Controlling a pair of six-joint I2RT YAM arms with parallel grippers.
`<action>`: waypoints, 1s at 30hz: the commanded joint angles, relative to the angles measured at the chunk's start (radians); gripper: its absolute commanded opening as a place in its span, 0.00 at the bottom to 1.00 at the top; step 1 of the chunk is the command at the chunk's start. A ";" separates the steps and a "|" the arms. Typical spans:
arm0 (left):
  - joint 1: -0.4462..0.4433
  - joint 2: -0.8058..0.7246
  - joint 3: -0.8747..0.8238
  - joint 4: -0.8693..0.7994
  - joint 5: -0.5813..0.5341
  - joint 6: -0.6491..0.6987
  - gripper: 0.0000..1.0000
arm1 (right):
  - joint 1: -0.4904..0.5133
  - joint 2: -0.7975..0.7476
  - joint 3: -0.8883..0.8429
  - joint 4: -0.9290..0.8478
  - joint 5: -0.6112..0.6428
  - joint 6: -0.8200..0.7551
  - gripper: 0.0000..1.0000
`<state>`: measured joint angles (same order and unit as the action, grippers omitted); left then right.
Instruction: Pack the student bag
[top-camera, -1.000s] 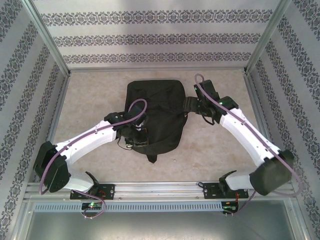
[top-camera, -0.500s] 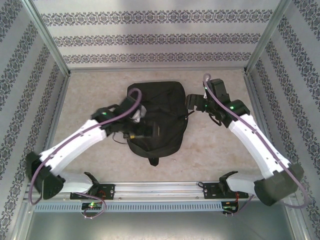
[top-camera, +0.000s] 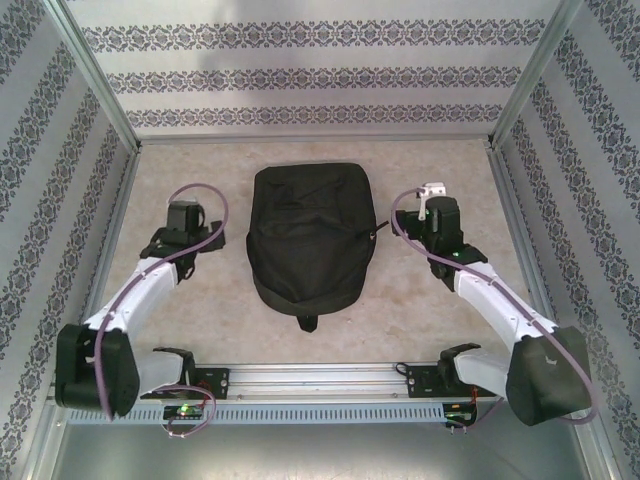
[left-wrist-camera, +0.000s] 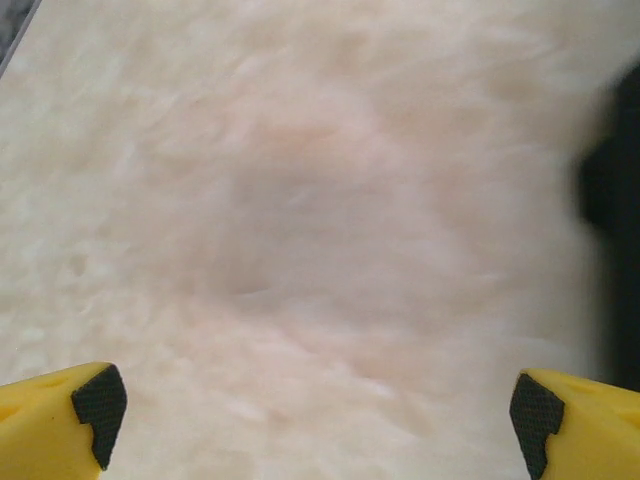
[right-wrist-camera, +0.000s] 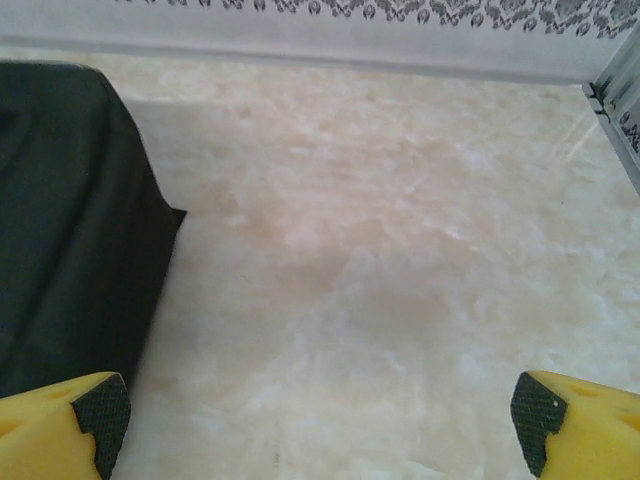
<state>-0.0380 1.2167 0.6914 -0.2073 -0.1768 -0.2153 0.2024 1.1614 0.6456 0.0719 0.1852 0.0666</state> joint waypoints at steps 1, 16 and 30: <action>0.085 0.009 -0.114 0.344 0.079 0.046 0.99 | -0.115 0.017 -0.112 0.190 -0.064 -0.039 0.98; 0.123 0.232 -0.392 1.147 0.225 0.118 0.99 | -0.272 0.325 -0.504 1.231 -0.307 0.014 0.98; 0.036 0.344 -0.276 1.030 0.172 0.208 0.99 | -0.186 0.353 -0.261 0.828 -0.135 -0.031 0.98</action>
<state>-0.0051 1.5707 0.4099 0.8520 0.0174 -0.0387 0.0048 1.5249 0.3859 0.9619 0.0147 0.0479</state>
